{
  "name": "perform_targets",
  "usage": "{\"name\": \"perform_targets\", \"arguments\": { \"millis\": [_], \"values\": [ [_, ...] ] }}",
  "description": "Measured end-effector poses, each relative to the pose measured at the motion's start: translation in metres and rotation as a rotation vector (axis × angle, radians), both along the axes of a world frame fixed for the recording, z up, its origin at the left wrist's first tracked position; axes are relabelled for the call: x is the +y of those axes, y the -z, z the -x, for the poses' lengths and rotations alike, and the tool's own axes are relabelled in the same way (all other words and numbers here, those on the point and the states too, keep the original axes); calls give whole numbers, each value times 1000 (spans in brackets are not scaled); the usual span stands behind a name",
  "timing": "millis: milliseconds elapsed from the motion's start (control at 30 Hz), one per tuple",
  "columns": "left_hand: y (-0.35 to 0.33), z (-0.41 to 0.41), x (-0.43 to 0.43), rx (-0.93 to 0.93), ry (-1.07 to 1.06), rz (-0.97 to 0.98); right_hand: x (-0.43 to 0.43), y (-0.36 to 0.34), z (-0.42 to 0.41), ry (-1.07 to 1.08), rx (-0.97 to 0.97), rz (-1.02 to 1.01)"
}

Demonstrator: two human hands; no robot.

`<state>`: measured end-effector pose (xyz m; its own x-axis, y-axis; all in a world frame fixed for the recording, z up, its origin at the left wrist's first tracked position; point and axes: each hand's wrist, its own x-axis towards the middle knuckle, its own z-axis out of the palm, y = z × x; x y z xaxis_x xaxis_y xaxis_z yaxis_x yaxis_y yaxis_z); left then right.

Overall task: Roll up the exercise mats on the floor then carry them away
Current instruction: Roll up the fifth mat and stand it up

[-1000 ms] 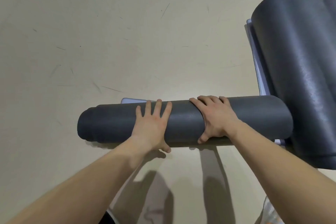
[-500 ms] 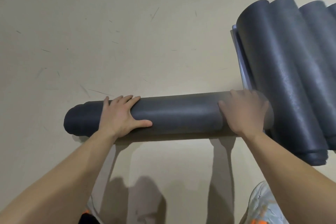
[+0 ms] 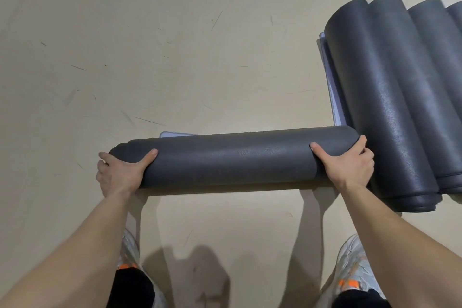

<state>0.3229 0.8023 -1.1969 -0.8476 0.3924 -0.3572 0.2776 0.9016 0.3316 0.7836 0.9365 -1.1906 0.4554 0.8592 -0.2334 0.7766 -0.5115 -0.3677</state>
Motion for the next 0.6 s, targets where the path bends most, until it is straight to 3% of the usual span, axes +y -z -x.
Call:
{"name": "perform_targets", "arguments": {
  "millis": [333, 600],
  "values": [
    [-17, -7, -3, -25, -13, 45, -9, -3, 2, 67, 17, 22],
    [-22, -31, 3, -39, 22, -49, -27, -1, 6, 131, 122, -6]
  ]
}}
